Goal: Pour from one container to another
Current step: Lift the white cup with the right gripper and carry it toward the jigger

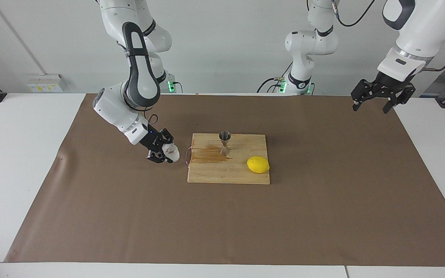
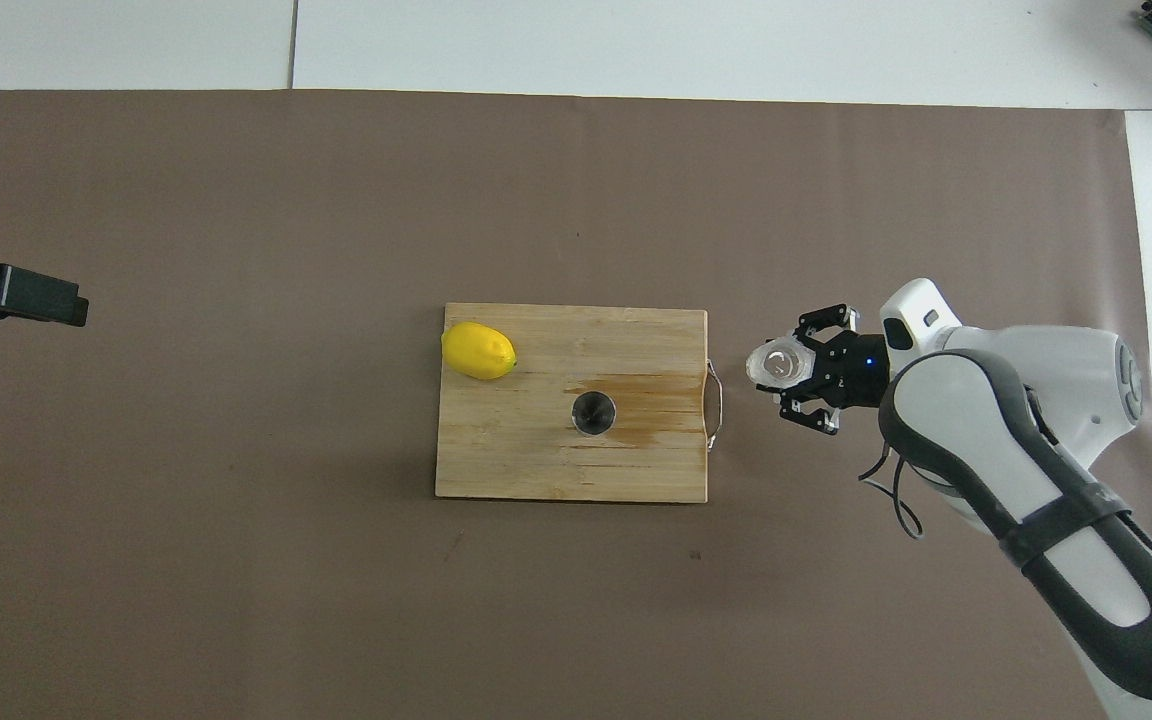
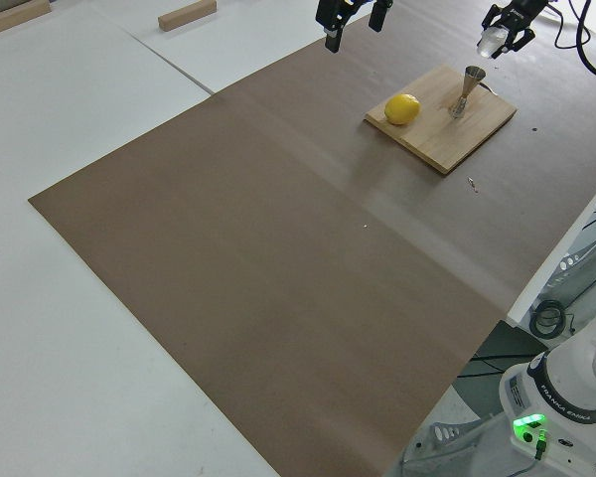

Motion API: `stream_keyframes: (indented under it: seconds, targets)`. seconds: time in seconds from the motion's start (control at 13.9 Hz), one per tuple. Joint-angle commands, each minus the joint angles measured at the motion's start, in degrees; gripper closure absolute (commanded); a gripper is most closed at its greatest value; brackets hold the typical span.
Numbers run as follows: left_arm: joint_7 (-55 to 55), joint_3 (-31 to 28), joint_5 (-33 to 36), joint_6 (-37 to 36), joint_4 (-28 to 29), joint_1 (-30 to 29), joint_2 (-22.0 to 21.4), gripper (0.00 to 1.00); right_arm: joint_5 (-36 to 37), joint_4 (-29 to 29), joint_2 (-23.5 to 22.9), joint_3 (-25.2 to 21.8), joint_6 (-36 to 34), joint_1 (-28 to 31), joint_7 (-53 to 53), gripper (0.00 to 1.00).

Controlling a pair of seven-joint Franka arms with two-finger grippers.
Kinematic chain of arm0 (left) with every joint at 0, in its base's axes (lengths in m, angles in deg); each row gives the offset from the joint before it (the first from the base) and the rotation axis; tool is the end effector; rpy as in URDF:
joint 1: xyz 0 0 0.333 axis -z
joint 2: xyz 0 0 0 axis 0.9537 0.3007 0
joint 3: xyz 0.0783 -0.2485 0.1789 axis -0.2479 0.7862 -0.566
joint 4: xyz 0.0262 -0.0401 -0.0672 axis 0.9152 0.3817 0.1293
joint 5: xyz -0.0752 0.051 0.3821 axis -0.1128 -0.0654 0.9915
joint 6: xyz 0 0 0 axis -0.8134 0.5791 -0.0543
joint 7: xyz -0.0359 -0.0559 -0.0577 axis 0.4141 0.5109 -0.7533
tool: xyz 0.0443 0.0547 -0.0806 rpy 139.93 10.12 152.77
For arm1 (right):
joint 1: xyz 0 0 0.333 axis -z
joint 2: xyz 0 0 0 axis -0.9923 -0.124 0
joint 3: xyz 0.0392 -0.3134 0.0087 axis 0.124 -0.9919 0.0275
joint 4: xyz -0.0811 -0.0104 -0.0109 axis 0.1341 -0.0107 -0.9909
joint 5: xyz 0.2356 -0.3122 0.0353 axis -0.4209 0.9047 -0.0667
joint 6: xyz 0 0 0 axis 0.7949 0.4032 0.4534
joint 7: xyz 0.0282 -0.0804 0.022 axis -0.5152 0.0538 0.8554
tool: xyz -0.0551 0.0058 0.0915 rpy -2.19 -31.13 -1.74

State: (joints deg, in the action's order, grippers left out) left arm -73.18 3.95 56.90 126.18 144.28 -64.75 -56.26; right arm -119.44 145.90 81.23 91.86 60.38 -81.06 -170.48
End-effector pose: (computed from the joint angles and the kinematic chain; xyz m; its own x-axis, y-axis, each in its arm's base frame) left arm 0.5536 -0.0275 0.6342 0.9873 -0.1512 0.0479 -0.1520 -0.9883 0.0147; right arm 0.5406 0.0759 0.3226 0.1960 0.7981 0.5698 0.9686 -0.2484 0.0147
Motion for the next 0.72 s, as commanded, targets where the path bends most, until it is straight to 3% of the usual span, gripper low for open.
stream_keyframes:
  seconds: [0.0, 0.65]
  targets:
    - [0.96, 0.06, 0.18, -0.83, 0.03, -0.01, -0.05, 0.00, 4.47, -1.30, 1.13, 1.29, 0.17, -0.14, 5.93, 0.61]
    - [0.70, -0.02, 0.18, -0.83, -0.15, -0.45, -0.05, 0.00, 6.93, -6.40, 0.69, 1.65, -2.11, -3.22, 13.84, 0.61]
